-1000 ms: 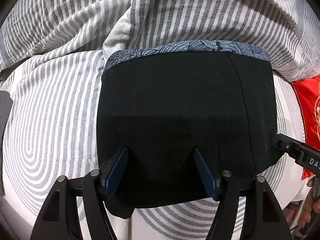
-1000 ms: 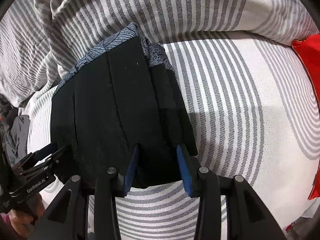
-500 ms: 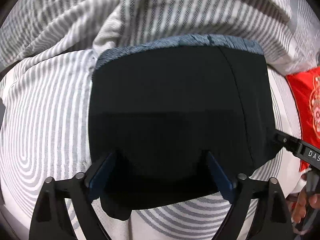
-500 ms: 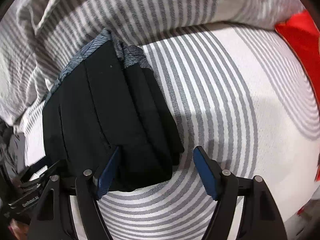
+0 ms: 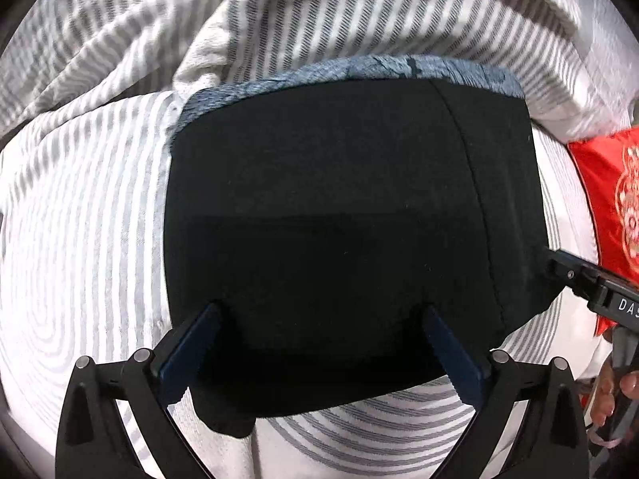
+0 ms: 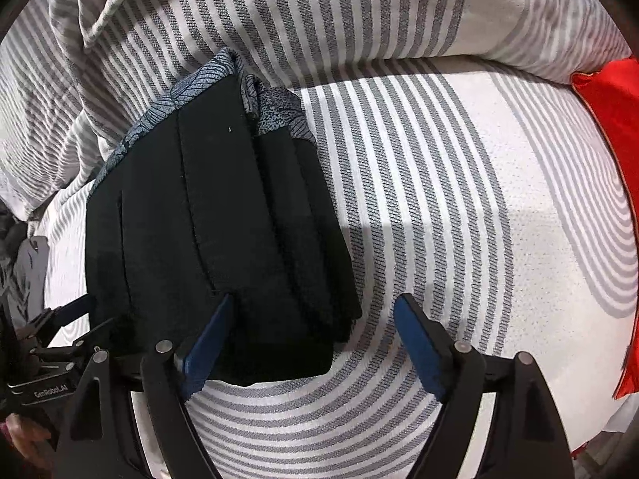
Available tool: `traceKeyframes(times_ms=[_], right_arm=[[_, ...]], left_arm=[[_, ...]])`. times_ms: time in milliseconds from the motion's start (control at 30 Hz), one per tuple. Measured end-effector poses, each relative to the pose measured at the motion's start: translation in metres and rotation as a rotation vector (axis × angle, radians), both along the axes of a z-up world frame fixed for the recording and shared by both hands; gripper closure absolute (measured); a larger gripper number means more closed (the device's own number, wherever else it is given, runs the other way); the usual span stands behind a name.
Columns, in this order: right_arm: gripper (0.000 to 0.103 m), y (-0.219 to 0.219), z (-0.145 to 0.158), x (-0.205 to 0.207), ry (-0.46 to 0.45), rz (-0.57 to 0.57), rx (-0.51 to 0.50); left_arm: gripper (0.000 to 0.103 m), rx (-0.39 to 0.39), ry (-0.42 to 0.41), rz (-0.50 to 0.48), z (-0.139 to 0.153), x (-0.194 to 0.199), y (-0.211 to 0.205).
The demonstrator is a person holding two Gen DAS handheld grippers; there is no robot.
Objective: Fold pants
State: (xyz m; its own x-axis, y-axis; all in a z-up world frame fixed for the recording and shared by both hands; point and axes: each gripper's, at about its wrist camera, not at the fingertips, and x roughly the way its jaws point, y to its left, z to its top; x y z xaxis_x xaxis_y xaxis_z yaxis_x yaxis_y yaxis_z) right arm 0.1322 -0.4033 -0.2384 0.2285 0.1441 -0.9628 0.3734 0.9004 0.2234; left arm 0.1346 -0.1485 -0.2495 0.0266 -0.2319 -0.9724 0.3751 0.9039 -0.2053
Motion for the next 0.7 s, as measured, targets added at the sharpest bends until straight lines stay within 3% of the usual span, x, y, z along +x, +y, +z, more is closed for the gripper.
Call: traceKeyframes(times_ms=[133,333,533,700], right_arm=[[0.019,-0.007,0.007,0.005,0.014,0.039,0.023],[0.019,-0.014,0.02,0.009,-0.006,0.099,0.065],[0.018,-0.028,0.022,0.016,-0.048,0.075,0.16],[0.018,-0.037,0.018,0.026,-0.065,0.072,0.223]], left_arm=[[0.001,-0.048,-0.007,0.064,0.018,0.003,0.014],[0.001,-0.051,-0.079,0.118,0.041,0.022,0.043],[0.001,-0.053,-0.04,0.15,0.03,0.051,0.064],[0.001,-0.04,-0.028,0.079,0.016,0.055,0.061]])
